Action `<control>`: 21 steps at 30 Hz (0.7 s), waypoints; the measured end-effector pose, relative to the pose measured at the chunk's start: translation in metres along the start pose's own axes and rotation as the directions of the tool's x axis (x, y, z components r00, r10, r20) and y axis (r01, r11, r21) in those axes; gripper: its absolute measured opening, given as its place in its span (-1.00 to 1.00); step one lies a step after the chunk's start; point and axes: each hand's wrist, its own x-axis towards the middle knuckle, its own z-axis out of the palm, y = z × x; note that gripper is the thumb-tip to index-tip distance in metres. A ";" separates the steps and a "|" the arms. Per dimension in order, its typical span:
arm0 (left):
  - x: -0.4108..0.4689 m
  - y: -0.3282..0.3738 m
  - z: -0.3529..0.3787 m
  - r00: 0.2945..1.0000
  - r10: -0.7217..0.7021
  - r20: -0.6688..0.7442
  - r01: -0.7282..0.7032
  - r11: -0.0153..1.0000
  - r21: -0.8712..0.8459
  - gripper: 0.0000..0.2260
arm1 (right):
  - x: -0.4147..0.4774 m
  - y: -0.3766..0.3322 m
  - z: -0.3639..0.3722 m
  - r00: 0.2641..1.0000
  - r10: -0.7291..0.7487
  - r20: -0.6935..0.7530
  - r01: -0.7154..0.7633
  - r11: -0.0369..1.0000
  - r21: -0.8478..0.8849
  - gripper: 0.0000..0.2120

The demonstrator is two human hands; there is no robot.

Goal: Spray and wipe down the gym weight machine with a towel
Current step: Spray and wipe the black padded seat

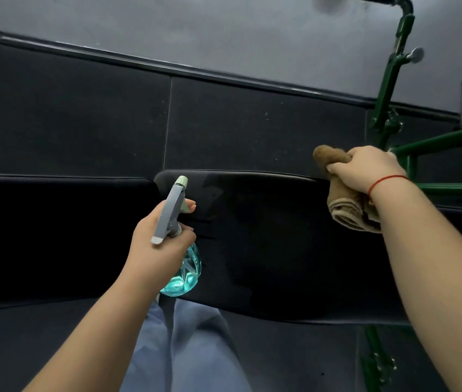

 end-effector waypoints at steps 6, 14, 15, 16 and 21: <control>0.012 0.003 -0.006 1.000 -0.013 -0.024 0.013 1.000 -0.025 -0.65 | 0.029 -0.047 0.020 0.995 -0.039 0.093 0.049 0.993 -0.109 -0.65; 0.027 -0.009 -0.023 0.993 -0.070 -0.096 0.063 0.995 -0.071 -0.59 | 0.026 -0.169 0.064 0.962 -0.271 0.044 0.273 0.932 -0.236 -0.71; 0.028 -0.011 -0.026 0.992 -0.079 -0.102 0.071 0.995 -0.076 -0.59 | 0.025 -0.187 0.072 0.949 -0.314 0.040 0.314 0.921 -0.232 -0.70; 0.029 -0.015 -0.030 0.990 -0.092 -0.109 0.084 0.993 -0.077 -0.59 | 0.023 -0.205 0.081 0.931 -0.362 0.043 0.362 0.903 -0.232 -0.70; 0.030 -0.025 -0.046 0.980 -0.149 -0.132 0.140 0.987 -0.080 -0.60 | 0.020 -0.277 0.116 0.825 -0.562 0.056 0.553 0.785 -0.278 -0.70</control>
